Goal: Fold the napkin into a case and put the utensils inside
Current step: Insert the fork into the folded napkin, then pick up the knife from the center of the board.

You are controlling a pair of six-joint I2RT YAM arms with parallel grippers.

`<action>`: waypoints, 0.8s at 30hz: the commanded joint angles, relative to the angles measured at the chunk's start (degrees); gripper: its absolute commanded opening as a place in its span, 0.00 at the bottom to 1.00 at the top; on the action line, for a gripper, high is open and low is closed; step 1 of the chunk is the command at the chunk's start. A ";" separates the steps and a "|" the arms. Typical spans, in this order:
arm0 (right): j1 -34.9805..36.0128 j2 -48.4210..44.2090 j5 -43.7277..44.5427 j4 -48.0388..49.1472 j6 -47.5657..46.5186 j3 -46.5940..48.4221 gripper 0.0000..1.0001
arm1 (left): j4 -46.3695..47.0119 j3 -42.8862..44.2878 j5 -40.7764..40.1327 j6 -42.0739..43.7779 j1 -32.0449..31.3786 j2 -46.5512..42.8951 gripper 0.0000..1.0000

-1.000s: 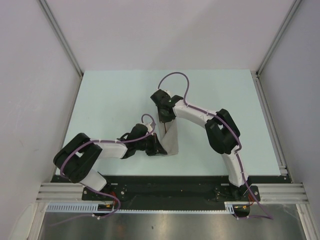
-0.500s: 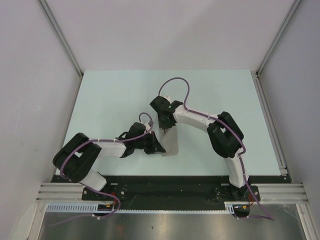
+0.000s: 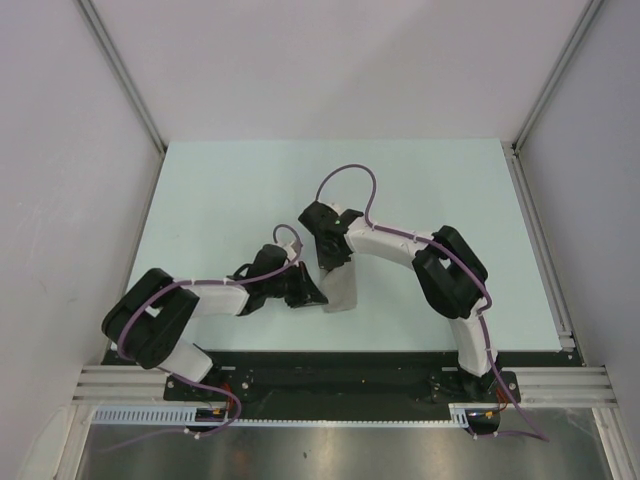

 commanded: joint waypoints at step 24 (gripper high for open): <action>-28.33 -34.77 5.42 -8.79 -8.58 -23.26 0.73 | -5.63 -0.13 -1.15 3.49 -4.19 -17.23 0.19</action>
